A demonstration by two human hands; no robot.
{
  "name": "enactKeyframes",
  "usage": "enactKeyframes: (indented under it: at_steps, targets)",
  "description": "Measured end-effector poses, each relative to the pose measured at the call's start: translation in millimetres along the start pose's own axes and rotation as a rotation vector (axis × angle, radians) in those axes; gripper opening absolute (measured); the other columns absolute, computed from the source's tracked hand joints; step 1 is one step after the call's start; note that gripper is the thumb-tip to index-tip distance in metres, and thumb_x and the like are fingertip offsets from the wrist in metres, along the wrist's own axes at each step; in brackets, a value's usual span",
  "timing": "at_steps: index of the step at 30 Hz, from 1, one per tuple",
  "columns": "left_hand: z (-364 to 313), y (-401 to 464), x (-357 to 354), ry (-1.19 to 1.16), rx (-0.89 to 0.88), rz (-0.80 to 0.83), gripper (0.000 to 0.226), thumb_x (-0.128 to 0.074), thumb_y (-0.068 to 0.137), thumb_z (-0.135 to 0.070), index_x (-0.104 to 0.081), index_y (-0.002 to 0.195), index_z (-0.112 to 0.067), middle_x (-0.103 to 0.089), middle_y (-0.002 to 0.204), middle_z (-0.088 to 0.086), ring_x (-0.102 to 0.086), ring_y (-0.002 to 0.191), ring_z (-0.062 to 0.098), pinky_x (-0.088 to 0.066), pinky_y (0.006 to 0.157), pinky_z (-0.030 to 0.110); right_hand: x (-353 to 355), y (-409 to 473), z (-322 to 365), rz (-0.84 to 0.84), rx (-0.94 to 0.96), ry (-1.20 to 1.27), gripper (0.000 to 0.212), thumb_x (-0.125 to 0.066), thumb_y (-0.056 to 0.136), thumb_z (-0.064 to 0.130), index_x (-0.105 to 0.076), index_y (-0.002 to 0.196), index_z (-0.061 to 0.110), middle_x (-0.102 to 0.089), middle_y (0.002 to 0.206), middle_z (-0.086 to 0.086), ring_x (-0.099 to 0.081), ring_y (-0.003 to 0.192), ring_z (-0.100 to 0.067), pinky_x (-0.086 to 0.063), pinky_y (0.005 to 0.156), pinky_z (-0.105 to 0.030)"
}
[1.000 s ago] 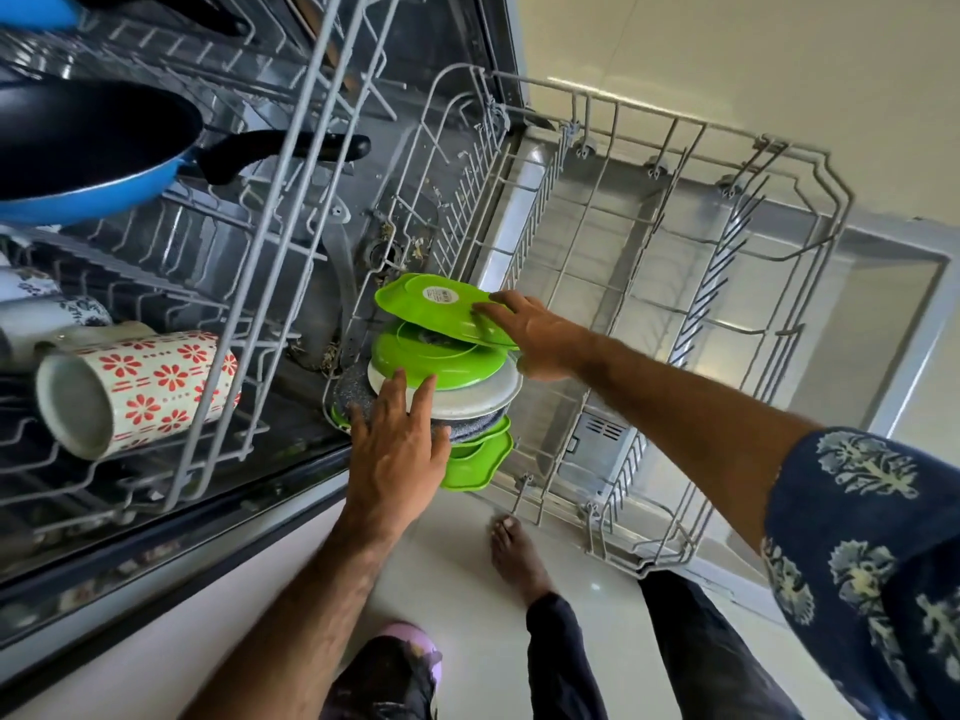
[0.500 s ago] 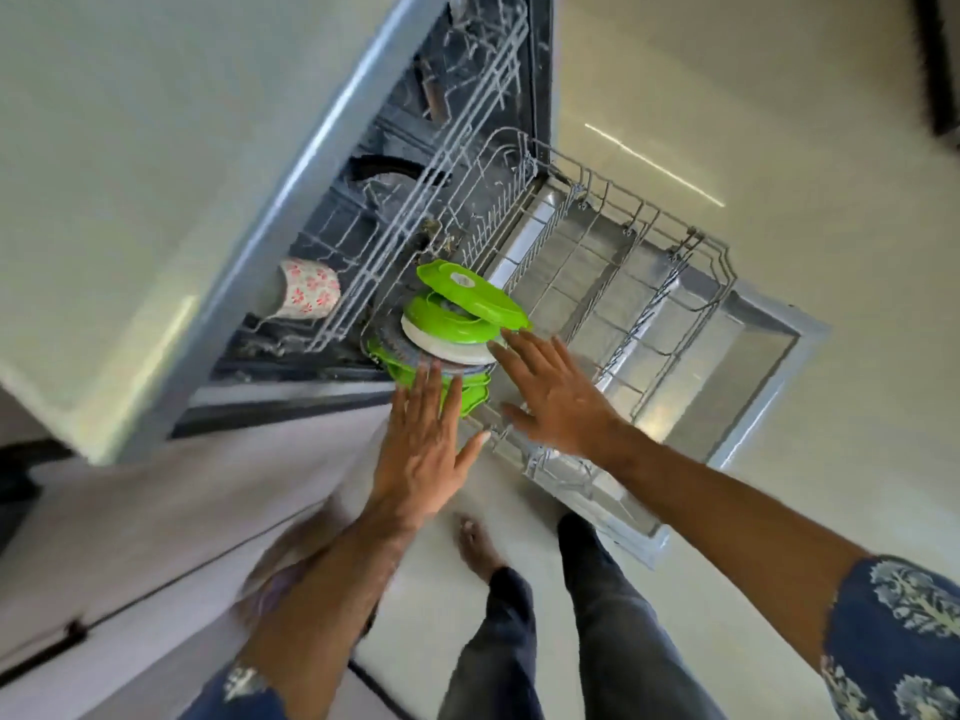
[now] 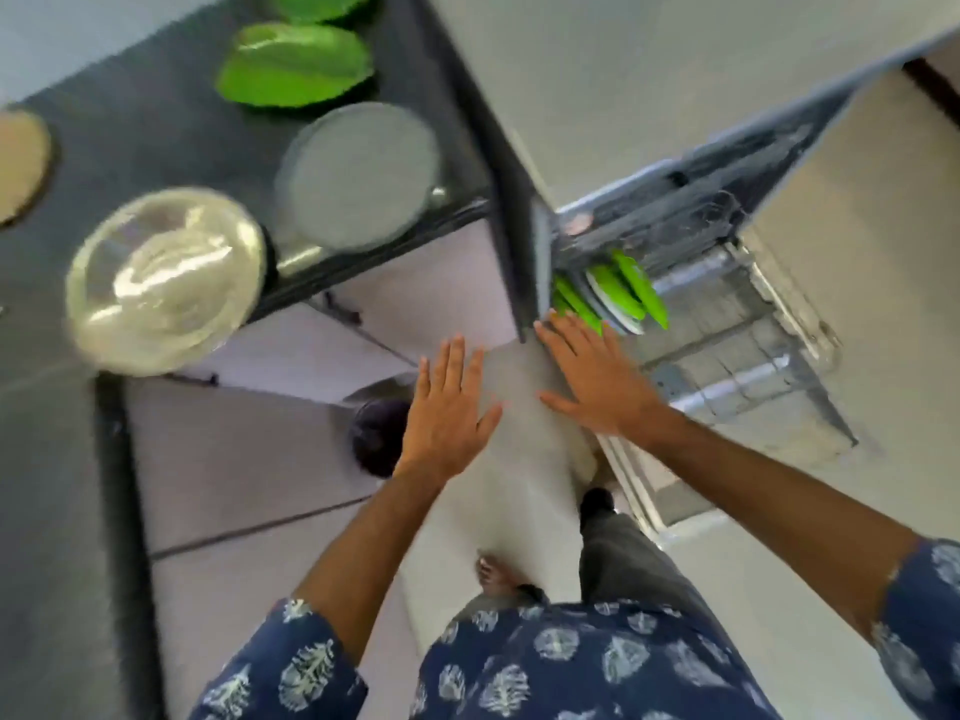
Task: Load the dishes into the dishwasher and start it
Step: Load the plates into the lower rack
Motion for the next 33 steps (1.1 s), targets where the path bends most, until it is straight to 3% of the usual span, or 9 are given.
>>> enactKeyframes:
  at_steps: [5, 7, 11, 16, 21, 25, 33]
  targets:
    - [103.9, -99.5, 46.8, -0.04, 0.192, -0.268, 0.076, -0.029, 0.101, -0.058, -0.022, 0.158, -0.009, -0.013, 0.166, 0.019, -0.01, 0.154, 0.034, -0.014, 0.123, 0.056, 28.9, 44.9, 141.7, -0.095, 0.293, -0.166, 0.084, -0.04, 0.087, 0.06, -0.026, 0.155, 0.013, -0.026, 0.161, -0.014, -0.025, 0.147, -0.035, -0.024, 0.115, -0.062]
    - [142.6, -133.1, 62.4, -0.03, 0.264, -0.342, 0.077, -0.031, 0.101, -0.059, -0.018, 0.159, -0.01, -0.01, 0.167, 0.017, -0.006, 0.155, 0.032, -0.01, 0.125, 0.054, 39.9, 60.4, 193.6, -0.138, 0.393, -0.179, 0.081, -0.051, 0.091, 0.054, -0.024, 0.156, 0.013, -0.022, 0.162, -0.013, -0.021, 0.149, -0.034, -0.02, 0.117, -0.06]
    - [226.0, -193.0, 82.7, -0.038, 0.475, -0.394, 0.078, -0.02, 0.1, -0.062, -0.01, 0.161, -0.014, -0.004, 0.168, 0.013, 0.001, 0.155, 0.028, -0.001, 0.126, 0.049, 64.7, 96.0, 293.6, -0.167, 0.552, -0.179, 0.081, -0.057, 0.092, 0.051, -0.021, 0.156, 0.017, -0.017, 0.164, -0.008, -0.012, 0.152, -0.028, -0.011, 0.121, -0.054]
    - [312.4, -238.2, 87.4, -0.116, 0.708, -0.422, 0.081, -0.016, 0.097, -0.064, -0.016, 0.16, -0.013, -0.005, 0.168, 0.01, 0.003, 0.155, 0.024, 0.002, 0.126, 0.046, 87.4, 162.2, 386.2, -0.182, 0.711, -0.205, 0.076, -0.066, 0.088, 0.04, -0.031, 0.151, 0.015, -0.032, 0.156, -0.012, -0.031, 0.143, -0.034, -0.027, 0.114, -0.061]
    - [381.2, -249.4, 61.5, -0.19, 0.881, -0.382, 0.084, -0.004, 0.095, -0.067, -0.012, 0.16, -0.014, -0.002, 0.168, 0.01, 0.008, 0.155, 0.023, 0.001, 0.126, 0.048, 87.2, 245.3, 457.8, -0.129, 0.795, -0.217, 0.067, -0.06, 0.093, 0.04, -0.032, 0.15, 0.016, -0.03, 0.158, -0.009, -0.03, 0.144, -0.03, -0.023, 0.117, -0.052]
    - [436.6, -238.6, 36.9, -0.24, 1.01, -0.347, 0.089, 0.002, 0.092, -0.067, -0.015, 0.16, -0.012, -0.005, 0.168, 0.01, 0.002, 0.156, 0.025, -0.004, 0.126, 0.05, 74.2, 327.0, 509.2, -0.018, 0.85, -0.234, 0.068, -0.059, 0.094, 0.036, -0.03, 0.152, 0.015, -0.026, 0.159, -0.01, -0.024, 0.147, -0.029, -0.019, 0.119, -0.055]
    - [518.4, -220.1, 1.5, -0.301, 1.197, -0.414, 0.081, -0.004, 0.097, -0.067, -0.011, 0.161, -0.019, -0.001, 0.169, 0.003, 0.007, 0.155, 0.02, -0.004, 0.125, 0.052, 25.7, 496.4, 615.6, 0.203, 0.877, -0.18, 0.065, -0.059, 0.093, 0.027, -0.031, 0.148, 0.006, -0.036, 0.148, -0.016, -0.035, 0.137, -0.034, -0.03, 0.113, -0.044]
Point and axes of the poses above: each hand's wrist, its own y-axis towards the middle knuckle, its own x-axis out of the back of the hand, z = x × y, the point moved 1 cm from there along y, towards the middle knuckle
